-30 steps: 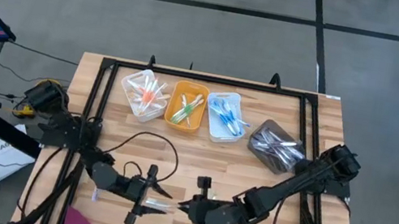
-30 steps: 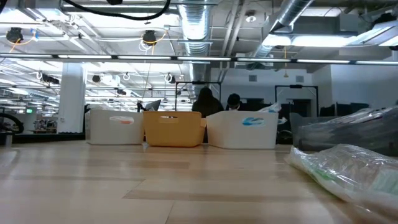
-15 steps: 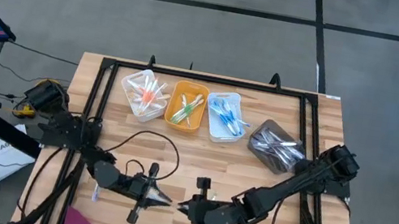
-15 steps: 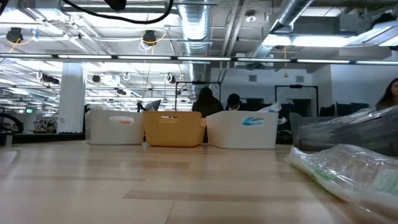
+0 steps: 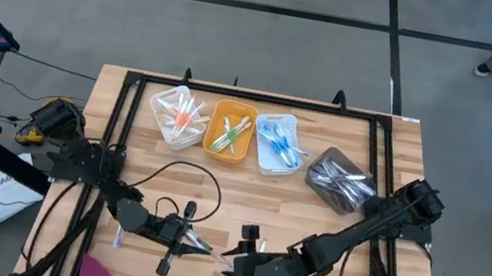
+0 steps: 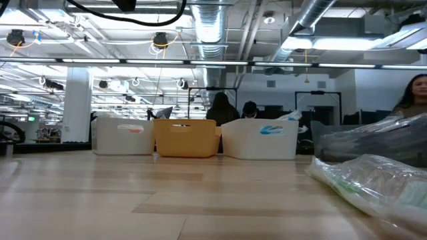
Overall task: Pick & Place Toothbrushes
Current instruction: Put the white orange toothbrush into the left white bin
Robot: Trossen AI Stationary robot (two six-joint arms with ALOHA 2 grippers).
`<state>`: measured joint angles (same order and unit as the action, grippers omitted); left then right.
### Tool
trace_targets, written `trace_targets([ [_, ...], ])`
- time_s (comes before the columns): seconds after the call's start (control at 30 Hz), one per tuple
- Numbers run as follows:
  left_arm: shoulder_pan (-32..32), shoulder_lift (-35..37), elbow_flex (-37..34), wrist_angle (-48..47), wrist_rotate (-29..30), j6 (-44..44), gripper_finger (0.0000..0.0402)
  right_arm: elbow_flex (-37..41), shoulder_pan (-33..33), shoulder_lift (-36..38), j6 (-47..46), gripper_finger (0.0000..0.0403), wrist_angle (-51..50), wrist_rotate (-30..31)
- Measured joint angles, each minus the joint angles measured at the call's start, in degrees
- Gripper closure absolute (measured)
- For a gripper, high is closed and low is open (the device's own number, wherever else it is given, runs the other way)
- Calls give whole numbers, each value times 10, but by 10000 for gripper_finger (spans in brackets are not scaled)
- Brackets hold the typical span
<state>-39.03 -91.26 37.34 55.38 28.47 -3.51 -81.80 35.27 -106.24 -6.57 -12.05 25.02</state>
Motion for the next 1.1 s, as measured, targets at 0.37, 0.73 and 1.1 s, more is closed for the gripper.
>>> trace_targets([
  [0.37,-10,0,0,-4,15,-1,390,0,0,0,7,132,-58,91],
  [0.73,-26,0,0,0,12,-6,390,0,32,45,-15,132,-120,101],
  [1.1,-34,0,0,-1,52,-7,390,0,64,73,-75,132,-212,161],
])
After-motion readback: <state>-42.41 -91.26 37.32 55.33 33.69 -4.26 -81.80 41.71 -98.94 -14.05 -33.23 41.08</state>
